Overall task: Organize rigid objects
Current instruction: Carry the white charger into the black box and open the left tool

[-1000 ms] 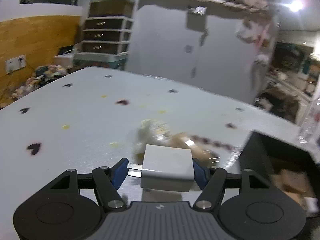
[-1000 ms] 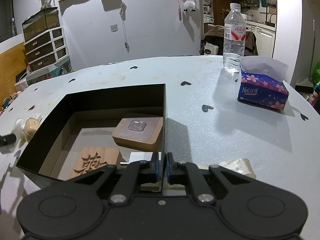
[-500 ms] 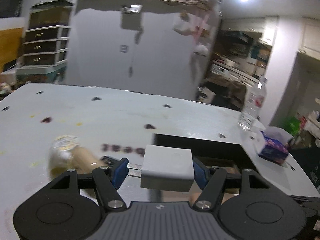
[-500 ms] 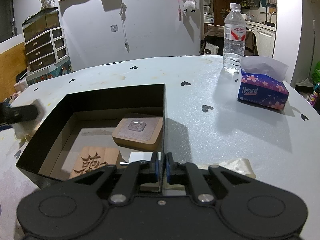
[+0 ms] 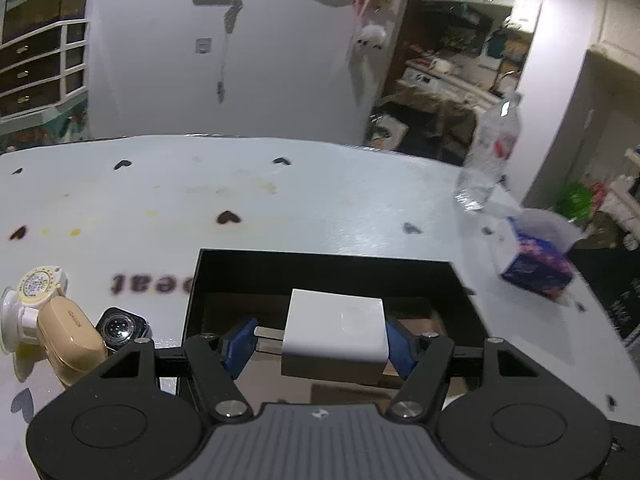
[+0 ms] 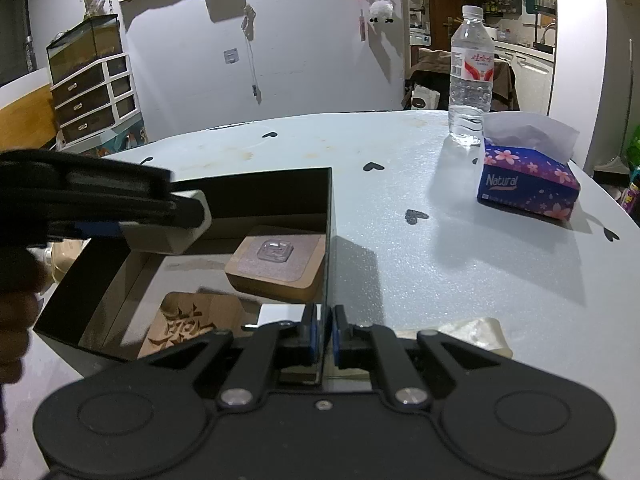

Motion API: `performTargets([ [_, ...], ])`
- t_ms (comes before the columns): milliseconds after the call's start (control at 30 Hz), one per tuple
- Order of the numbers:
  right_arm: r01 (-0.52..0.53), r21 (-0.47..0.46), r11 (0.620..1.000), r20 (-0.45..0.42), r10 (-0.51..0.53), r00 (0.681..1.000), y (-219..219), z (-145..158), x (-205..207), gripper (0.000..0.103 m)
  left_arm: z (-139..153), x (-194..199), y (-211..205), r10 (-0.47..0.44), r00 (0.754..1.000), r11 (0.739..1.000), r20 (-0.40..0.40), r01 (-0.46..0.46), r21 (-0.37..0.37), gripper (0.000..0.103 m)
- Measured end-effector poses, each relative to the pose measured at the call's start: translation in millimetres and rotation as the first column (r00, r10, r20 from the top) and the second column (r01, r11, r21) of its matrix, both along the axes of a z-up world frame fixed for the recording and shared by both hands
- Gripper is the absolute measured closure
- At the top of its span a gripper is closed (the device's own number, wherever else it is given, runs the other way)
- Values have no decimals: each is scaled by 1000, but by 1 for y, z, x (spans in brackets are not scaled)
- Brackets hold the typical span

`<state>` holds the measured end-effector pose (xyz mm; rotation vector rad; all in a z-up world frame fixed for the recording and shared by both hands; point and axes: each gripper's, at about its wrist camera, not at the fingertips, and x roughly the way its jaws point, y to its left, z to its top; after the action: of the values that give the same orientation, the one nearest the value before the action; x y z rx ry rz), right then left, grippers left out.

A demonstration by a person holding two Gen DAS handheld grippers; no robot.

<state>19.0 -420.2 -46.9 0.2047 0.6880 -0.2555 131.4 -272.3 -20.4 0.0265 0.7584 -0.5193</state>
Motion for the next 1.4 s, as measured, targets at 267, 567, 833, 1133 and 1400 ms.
performTargets([
  [267, 0, 1, 1000, 0, 0, 1000, 0, 0, 0, 95, -15, 16, -15, 40, 999, 997, 5, -40, 73, 35],
  [567, -1, 1, 1000, 1, 1, 1000, 0, 0, 0, 95, -17, 21, -25, 39, 999, 994, 6, -39, 102, 35],
  [833, -1, 1, 1000, 0, 1, 1000, 0, 0, 0, 95, -17, 19, -27, 14, 1000, 995, 0, -14, 98, 27],
  [1133, -1, 1, 1000, 0, 1, 1000, 0, 0, 0, 95, -14, 13, -24, -5, 1000, 997, -12, 6, 79, 27],
  [1400, -1, 0, 1000, 0, 1, 1000, 0, 0, 0, 95, -6, -2, -21, -37, 999, 997, -4, 38, 62, 26],
])
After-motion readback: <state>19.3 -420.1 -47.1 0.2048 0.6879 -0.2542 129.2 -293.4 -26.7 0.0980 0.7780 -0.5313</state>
